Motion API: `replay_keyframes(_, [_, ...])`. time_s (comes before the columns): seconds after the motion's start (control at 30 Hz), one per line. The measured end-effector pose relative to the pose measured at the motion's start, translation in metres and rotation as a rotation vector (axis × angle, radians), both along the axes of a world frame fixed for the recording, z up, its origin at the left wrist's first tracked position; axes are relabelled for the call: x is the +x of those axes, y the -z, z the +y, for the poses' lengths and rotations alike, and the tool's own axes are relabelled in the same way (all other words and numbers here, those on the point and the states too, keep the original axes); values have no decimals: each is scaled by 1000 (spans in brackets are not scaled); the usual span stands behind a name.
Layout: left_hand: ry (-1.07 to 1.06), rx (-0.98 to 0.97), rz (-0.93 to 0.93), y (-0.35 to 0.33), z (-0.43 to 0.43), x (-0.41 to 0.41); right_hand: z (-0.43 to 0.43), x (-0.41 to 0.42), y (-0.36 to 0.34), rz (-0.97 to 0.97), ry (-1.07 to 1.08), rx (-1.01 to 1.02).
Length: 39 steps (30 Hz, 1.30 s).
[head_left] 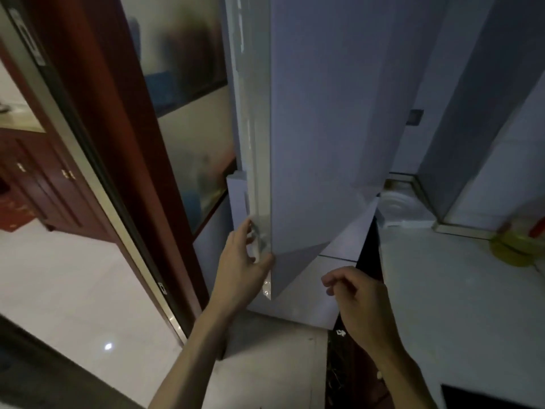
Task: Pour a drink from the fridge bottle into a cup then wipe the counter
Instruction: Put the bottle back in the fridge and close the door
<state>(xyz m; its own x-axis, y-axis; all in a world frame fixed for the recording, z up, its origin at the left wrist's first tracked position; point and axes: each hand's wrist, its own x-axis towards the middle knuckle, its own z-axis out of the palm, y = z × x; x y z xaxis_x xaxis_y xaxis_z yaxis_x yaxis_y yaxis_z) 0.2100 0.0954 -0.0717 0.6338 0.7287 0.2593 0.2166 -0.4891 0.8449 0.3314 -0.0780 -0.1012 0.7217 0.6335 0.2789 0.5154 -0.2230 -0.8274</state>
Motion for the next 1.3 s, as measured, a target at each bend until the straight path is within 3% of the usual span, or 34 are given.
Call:
replay_keyframes(0.27, [-110,-131,-95,6,79,11,80,4,0,-1,-67,-92])
replay_keyframes(0.47, [-89,-279,-166,12,151,22,158,19,-8,1,-3,-67])
replay_keyframes(0.73, [-49,-271,-133,19,246,42,249,31,-16,-115,79,-23])
replay_keyframes(1.07, [-59,-595,-262,17,315,92,332,68,-24,-189,-23,-244])
replay_keyframes(1.3, [-7,-589,-208,5,337,119,371,97,-33,-186,-14,-335])
